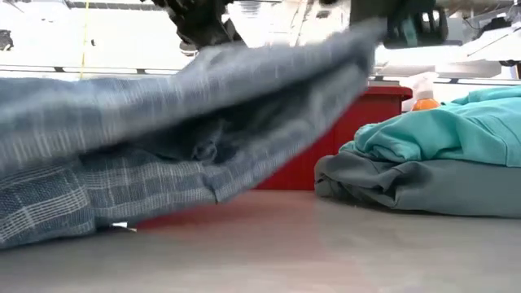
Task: Fold Laundry from Bin
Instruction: Fold the blue shirt
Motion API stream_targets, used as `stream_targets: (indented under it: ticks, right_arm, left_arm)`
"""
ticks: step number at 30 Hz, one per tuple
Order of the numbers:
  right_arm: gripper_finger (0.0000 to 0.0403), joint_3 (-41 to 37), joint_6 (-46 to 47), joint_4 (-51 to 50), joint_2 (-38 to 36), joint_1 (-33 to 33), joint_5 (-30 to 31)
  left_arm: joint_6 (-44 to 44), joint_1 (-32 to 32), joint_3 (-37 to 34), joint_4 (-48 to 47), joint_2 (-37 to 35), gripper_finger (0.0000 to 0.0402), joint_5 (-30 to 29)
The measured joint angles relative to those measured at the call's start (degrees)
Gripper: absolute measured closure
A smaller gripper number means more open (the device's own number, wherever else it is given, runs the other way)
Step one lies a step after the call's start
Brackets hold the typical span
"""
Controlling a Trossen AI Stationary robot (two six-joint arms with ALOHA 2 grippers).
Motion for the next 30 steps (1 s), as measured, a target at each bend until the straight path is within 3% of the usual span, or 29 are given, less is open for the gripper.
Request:
stream_targets:
  ticks: [6,12,20,27,30]
  right_arm:
    - [0.0377,0.03,-5.73,11.07,-2.88,3.30,0.82]
    - [0.0360,0.09,-6.60,11.28,-2.42,4.12,2.60]
    - [0.0264,0.00,-14.29,9.59,-5.65,2.15,1.82]
    - [0.0161,0.11,-17.83,9.22,-11.57,0.96,21.17]
    - [0.0132,0.11,-18.44,10.48,-10.27,-2.21,17.68]
  left_arm:
    - [-2.43,-2.15,-7.85,7.14,-8.44,0.0401,0.57]
    - [-6.61,-6.13,-15.00,16.62,-16.87,0.0401,-3.67]
    - [-7.76,-9.21,-16.15,17.07,-19.56,0.0401,-9.27]
    - [-7.96,-11.93,-16.15,17.23,-19.59,0.0401,-11.20]
    - [-8.11,-12.76,-16.15,17.30,-19.59,0.0401,-12.04]
